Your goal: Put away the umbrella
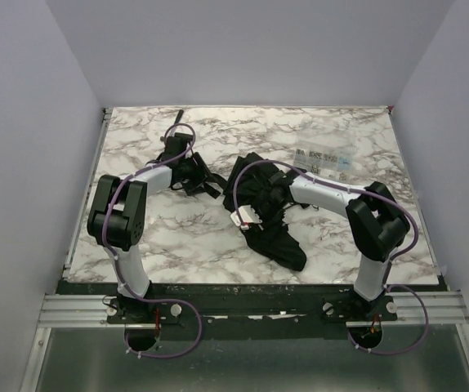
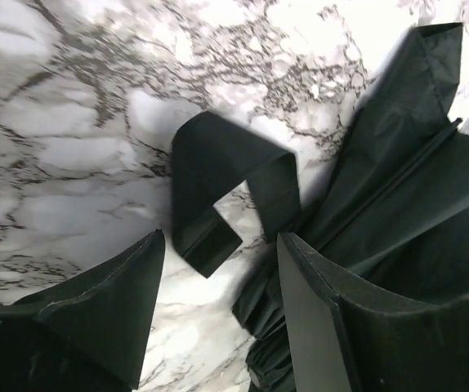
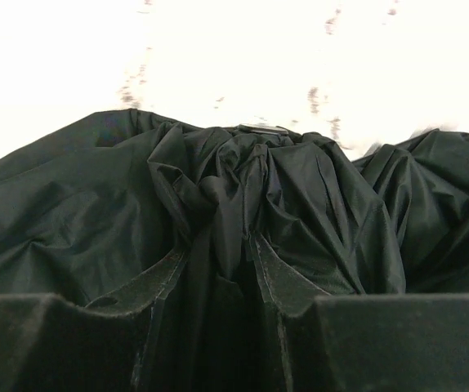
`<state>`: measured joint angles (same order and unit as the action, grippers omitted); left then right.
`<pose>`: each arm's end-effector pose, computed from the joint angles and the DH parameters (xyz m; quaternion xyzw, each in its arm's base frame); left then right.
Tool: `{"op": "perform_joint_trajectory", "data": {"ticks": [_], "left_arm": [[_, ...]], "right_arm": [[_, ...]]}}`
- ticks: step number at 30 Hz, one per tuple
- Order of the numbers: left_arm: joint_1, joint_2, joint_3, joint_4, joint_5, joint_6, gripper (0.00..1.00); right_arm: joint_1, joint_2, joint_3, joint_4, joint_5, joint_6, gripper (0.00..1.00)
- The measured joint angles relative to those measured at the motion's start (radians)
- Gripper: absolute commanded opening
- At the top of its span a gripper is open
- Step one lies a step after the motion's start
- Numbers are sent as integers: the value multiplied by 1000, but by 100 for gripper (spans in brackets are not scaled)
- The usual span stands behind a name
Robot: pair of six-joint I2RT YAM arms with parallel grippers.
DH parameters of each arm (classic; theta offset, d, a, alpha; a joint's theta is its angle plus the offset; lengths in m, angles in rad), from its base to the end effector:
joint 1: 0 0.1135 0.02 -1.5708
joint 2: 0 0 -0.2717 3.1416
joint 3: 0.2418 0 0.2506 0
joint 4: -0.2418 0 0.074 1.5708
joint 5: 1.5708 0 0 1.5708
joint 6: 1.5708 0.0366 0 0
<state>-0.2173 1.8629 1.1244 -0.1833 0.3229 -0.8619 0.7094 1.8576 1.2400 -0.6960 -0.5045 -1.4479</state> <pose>0.3727 -0.0942 0.1677 -0.2477 0.9036 -0.2924 0.1917 0.2593 0.2459 0.1796 -0.8615 0.4256 0.1860 0.2052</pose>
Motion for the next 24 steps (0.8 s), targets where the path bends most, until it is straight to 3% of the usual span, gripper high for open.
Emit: {"op": "perform_joint_trajectory", "data": {"ticks": [3,6,8,14,17,24], "left_arm": [[-15,3,0,-3,21,21,43],[-27,17,24,-41,26,36,19],[-32,36,58,-77,26,51,9],[-35,84,188,-178,24,103,7],[-40,146,322,-240,22,134,7],[-52,278,564,-277,77,108,15]], "right_arm": [[-2,-8,-1,-70,-27,-21,27],[-2,-16,-3,-133,-48,-32,25],[-2,-20,-3,-174,-60,-35,24],[-2,-51,-27,-257,-78,-34,22],[-2,-60,-41,-285,-90,-28,21],[-2,-61,-64,-301,-114,5,19]]}}
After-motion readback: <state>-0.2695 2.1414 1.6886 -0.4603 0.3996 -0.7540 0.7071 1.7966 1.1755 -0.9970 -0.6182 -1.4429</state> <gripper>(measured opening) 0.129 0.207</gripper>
